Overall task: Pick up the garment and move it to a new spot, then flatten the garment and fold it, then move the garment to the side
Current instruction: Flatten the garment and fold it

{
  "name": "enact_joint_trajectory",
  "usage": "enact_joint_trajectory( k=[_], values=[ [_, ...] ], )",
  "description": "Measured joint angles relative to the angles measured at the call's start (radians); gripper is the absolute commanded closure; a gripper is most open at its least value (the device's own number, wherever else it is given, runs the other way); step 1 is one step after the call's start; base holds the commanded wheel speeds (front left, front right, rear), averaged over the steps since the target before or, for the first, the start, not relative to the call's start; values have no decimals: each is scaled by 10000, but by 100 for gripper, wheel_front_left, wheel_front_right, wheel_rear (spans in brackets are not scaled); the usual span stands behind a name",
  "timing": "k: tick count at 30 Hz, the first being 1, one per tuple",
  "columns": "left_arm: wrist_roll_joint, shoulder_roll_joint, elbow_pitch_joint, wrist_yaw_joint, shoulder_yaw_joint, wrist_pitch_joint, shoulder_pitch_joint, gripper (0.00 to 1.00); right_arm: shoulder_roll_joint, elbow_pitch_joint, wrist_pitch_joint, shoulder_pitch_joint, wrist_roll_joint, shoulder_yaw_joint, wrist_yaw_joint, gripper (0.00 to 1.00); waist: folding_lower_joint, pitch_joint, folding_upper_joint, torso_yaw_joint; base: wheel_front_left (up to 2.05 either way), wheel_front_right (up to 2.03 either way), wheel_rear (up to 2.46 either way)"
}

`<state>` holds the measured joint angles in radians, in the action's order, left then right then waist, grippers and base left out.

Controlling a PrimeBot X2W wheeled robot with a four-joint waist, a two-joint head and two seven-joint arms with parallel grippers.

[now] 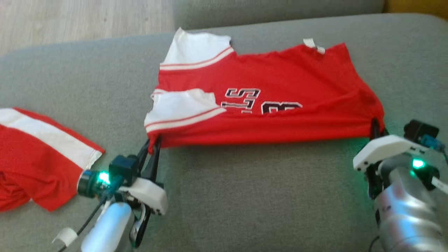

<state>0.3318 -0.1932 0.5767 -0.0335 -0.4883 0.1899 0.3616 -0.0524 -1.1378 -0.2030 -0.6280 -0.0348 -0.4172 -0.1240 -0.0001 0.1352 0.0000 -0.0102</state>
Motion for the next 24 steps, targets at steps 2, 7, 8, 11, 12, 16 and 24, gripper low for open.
enact_joint_trajectory(
  k=[2,7,8,11,12,16,24],
  values=[
    [31,-63,-33,73,-58,-140,-210,100,13,27,-13,195,119,148,0,100,0,-169,0,-73,0,0,0],
    [201,-261,-357,182,-278,-520,-834,100,17,236,-42,733,635,619,0,100,0,-560,0,-234,0,0,0],
    [203,-286,-433,222,-320,-606,-965,100,19,309,-40,894,738,669,0,100,-1,-639,0,-251,0,0,0],
    [209,-407,-775,247,-422,-938,-1415,100,19,581,44,1465,1076,917,0,100,-1,-855,0,-295,0,0,0],
    [238,-462,-897,245,-466,-1047,-1569,100,19,692,105,1665,1208,993,0,100,-1,-914,0,-312,0,0,0],
    [299,-604,-1350,240,-629,-1390,-2070,100,31,1365,416,2379,1586,1229,0,100,-1,-1057,0,-362,0,0,0],
    [395,-717,-1893,-19,-681,-1636,-2404,0,54,3145,932,3297,1937,1365,0,0,0,-1092,0,-473,0,0,0]
  ],
)
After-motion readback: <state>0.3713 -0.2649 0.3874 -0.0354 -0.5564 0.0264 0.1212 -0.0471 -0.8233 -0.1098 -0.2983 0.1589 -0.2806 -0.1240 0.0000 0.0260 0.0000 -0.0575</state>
